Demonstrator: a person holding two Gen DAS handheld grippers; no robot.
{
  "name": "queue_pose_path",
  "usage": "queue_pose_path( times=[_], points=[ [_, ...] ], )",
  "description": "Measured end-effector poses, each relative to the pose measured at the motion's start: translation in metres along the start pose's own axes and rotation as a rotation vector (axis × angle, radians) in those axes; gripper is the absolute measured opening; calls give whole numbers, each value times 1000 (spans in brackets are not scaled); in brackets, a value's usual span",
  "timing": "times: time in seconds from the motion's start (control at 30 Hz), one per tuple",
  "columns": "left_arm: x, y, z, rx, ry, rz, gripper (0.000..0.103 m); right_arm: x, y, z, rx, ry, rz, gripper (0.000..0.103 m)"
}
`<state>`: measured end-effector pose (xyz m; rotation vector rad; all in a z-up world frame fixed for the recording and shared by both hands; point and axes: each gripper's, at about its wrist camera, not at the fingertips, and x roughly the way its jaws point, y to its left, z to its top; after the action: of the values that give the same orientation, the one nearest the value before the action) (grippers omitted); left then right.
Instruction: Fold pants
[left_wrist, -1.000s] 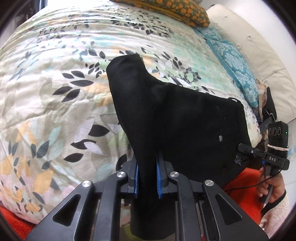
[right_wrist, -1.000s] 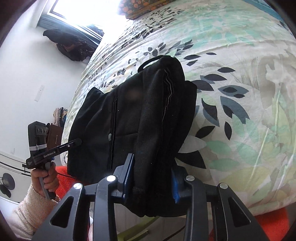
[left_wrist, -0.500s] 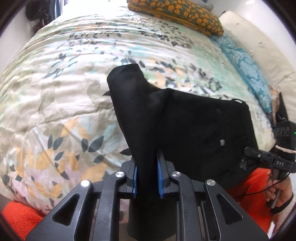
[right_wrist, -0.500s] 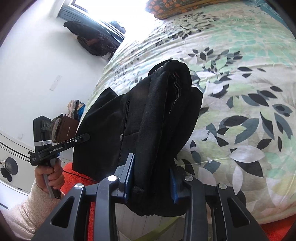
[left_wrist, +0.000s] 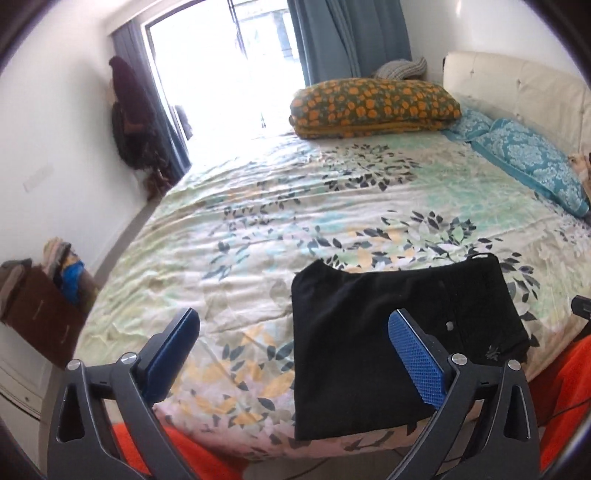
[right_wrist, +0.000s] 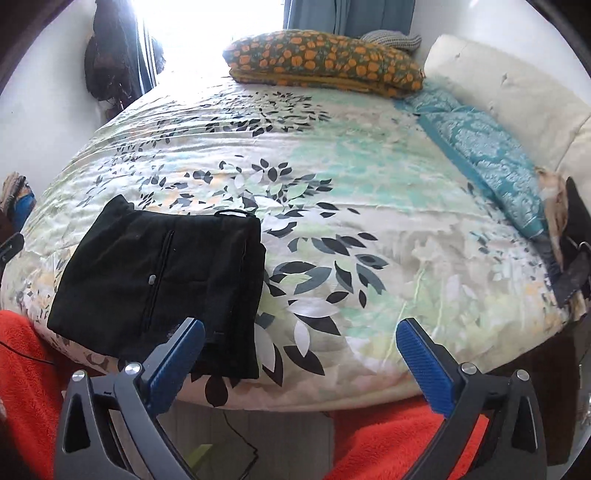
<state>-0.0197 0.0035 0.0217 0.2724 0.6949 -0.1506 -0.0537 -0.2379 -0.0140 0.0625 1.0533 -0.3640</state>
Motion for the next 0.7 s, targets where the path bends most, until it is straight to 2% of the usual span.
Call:
queue_pose_path(
  times=[0.07, 0.2, 0.37, 0.7],
  points=[
    [-9, -6, -1, -4, 35, -4, 102, -22, 12, -2, -14, -27, -19, 103],
    [-13, -11, -20, -52, 153, -51, 102, -51, 36, -13, -16, -66, -52, 103],
    [-17, -9, -35, -94, 219, -57, 102, -65, 56, -21, -5, -81, -49, 103],
    [-29, -4, -36, -103, 205, -51, 102, -73, 75, -26, 10, -68, 11, 103]
  ],
)
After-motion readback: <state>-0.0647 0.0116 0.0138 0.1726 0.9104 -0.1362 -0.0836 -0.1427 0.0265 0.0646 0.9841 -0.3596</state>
